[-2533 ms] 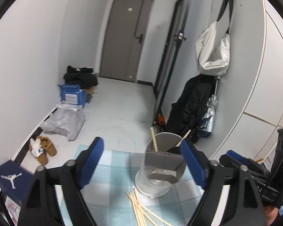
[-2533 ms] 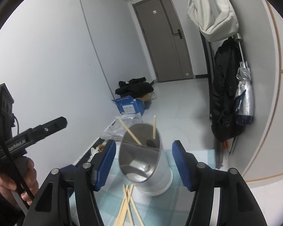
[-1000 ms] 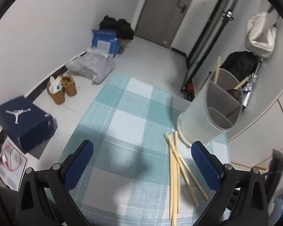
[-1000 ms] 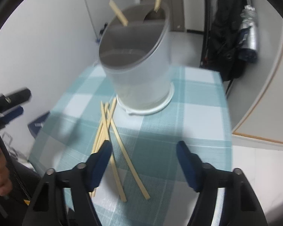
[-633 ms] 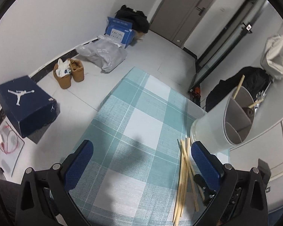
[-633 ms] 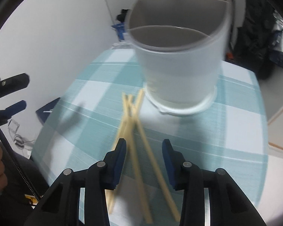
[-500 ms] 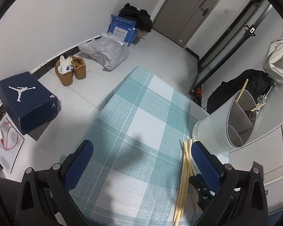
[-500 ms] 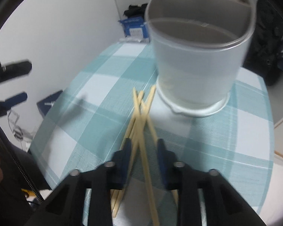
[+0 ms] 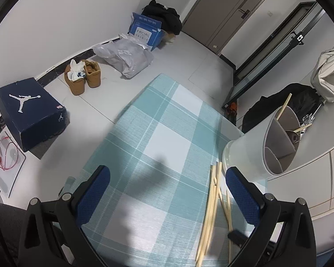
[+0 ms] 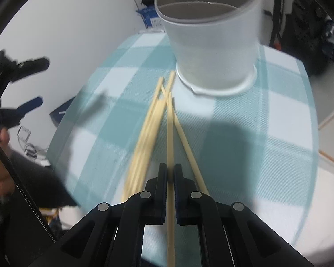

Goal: Organize utensils
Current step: 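Lower the right gripper onto a wooden chopstick on the cloth and close, then lift the chopstick with the right gripper while the left gripper grasps another chopstick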

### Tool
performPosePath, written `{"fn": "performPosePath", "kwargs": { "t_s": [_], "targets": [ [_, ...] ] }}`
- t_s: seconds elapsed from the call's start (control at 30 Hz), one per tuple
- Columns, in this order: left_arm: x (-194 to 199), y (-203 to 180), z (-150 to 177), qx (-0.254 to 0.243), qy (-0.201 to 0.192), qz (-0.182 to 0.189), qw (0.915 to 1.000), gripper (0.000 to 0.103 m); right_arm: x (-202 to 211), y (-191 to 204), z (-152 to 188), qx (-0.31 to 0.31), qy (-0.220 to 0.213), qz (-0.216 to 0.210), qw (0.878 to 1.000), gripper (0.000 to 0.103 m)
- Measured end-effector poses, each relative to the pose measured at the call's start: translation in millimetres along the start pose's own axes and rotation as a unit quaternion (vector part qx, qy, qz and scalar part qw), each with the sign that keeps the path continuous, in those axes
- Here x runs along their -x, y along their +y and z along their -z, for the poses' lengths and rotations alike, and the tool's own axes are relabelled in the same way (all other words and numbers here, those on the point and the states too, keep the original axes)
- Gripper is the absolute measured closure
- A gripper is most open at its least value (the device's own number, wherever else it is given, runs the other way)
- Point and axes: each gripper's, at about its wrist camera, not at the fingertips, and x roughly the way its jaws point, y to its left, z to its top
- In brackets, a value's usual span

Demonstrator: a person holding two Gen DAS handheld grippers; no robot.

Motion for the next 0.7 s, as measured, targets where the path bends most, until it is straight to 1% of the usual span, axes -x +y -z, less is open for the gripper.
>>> {"fn": "performPosePath", "kwargs": {
  "t_s": [0.07,0.1,0.13,0.23,0.3,0.5,0.6,0.7],
  "targets": [
    [-1,-5,0,-0.006,0.0,-0.002,1.0,0.001,2,-2,6,0.0,0.018,0.002,1.0,0.098],
    [-2,-7,1,-0.009,0.0,-0.003,1.0,0.001,2,-4,9,0.001,0.03,-0.002,1.0,0.096],
    [-3,-9,1,-0.011,0.0,-0.004,0.9999,0.001,1,-4,12,0.001,0.037,-0.001,0.999,0.094],
    [-5,-13,3,-0.019,0.002,-0.012,0.9997,0.001,-1,-4,13,0.007,0.046,0.001,0.999,0.093],
    [-7,-14,5,-0.023,0.005,-0.017,0.9996,0.001,-3,-4,8,0.011,0.044,0.003,0.999,0.088],
    [-9,-8,6,-0.024,0.003,-0.039,0.9989,0.001,-21,8,-20,0.036,0.03,-0.002,0.999,0.083],
    [-11,-5,6,-0.024,0.002,-0.049,0.9985,0.001,-33,12,-27,0.047,0.029,0.007,0.998,0.083],
    [-15,-4,7,-0.026,0.002,-0.06,0.9979,0.001,-38,18,-38,0.059,0.017,0.015,0.998,0.083]
  ]
}}
